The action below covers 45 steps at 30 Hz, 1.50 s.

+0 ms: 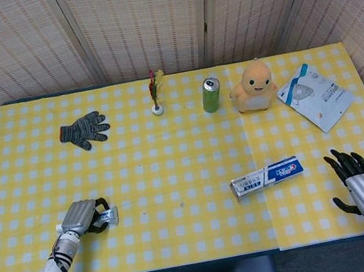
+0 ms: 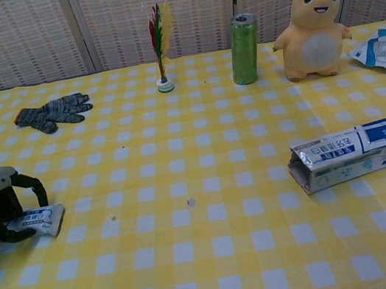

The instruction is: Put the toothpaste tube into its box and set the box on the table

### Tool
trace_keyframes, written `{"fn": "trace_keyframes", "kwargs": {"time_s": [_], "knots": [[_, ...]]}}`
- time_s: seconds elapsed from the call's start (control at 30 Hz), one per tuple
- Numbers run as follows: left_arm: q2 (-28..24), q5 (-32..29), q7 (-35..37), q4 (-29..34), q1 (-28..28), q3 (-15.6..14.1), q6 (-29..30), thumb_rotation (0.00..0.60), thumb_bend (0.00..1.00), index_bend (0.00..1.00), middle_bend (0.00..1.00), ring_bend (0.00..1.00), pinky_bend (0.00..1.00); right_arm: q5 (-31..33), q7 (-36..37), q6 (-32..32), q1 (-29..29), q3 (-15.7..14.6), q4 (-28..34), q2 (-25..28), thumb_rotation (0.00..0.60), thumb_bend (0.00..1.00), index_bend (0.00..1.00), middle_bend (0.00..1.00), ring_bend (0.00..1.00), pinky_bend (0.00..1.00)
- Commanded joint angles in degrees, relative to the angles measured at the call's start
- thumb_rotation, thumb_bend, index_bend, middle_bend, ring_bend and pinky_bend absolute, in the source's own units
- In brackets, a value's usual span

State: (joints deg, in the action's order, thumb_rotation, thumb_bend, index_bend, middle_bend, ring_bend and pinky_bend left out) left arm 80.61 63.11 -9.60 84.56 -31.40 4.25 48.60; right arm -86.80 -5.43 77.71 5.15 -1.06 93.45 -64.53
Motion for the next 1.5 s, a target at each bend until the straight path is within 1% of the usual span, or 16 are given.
{"fn": "trace_keyframes", "kwargs": {"time_s": [0.03,0.2,0.23,0.3,0.53,0.63,0.77,1.0,1.17,1.37,1.5], "knots": [[0.3,0.7,0.2,-0.5,0.2,-0.2,0.7,0.600,0.34,0.60,1.00,1.00,1.00,-0.1,-0.1,0.1,0.0,-0.1,0.0,0.0,0.600,0.31,0.00,0.00,0.00,0.00],[0.8,2.6,3.1,-0.3,1.5,0.1,3.8,0.600,0.36,0.70,1.00,1.00,1.00,-0.5,-0.1,0.3,-0.1,-0.2,0.1,-0.1,0.600,0.31,0.00,0.00,0.00,0.00],[0.7,2.9,4.1,0.2,1.8,0.3,4.2,0.600,0.37,0.73,1.00,1.00,1.00,-0.6,-0.1,0.3,-0.1,-0.3,0.1,-0.1,0.600,0.31,0.00,0.00,0.00,0.00],[-0.1,3.7,7.0,1.8,2.5,0.6,4.8,0.600,0.38,0.75,1.00,1.00,1.00,-0.8,-0.2,0.3,0.0,-0.4,0.1,-0.2,0.600,0.31,0.00,0.00,0.00,0.00],[-5.2,7.5,16.9,10.2,5.0,0.7,6.5,0.600,0.38,0.78,1.00,1.00,1.00,-1.6,1.7,-2.4,1.8,-0.5,1.4,0.8,0.600,0.31,0.00,0.00,0.00,0.00],[-8.1,8.7,22.8,14.7,6.0,0.8,6.4,0.600,0.39,0.78,1.00,1.00,1.00,-1.6,1.6,-5.0,3.5,-0.3,2.2,1.6,0.600,0.31,0.00,0.00,0.00,0.00],[-12.2,11.2,31.4,19.8,7.3,1.1,6.5,0.600,0.39,0.78,1.00,1.00,1.00,0.2,1.0,-9.4,6.0,0.3,3.3,2.3,0.600,0.31,0.00,0.00,0.00,0.00],[-17.2,17.0,41.8,25.4,9.4,0.0,8.3,0.600,0.39,0.78,1.00,1.00,1.00,4.2,-1.5,-16.1,10.1,1.6,3.7,1.0,0.600,0.31,0.00,0.00,0.00,0.00],[-19.0,20.2,44.8,27.5,10.5,-0.8,10.7,0.600,0.39,0.78,1.00,1.00,1.00,6.4,-2.2,-19.4,13.1,3.2,2.8,-1.4,0.600,0.31,0.00,0.00,0.00,0.00],[-19.9,21.2,44.7,29.2,11.2,-1.5,12.4,0.600,0.39,0.78,1.00,1.00,1.00,9.4,-3.7,-22.7,16.4,4.8,-0.1,-4.8,0.600,0.31,0.00,0.00,0.03,0.00],[-20.6,21.6,44.3,30.1,11.5,-1.9,13.3,0.600,0.40,0.78,1.00,1.00,1.00,13.3,-5.7,-26.0,18.8,5.8,-3.0,-7.3,0.600,0.31,0.01,0.00,0.04,0.00]]}}
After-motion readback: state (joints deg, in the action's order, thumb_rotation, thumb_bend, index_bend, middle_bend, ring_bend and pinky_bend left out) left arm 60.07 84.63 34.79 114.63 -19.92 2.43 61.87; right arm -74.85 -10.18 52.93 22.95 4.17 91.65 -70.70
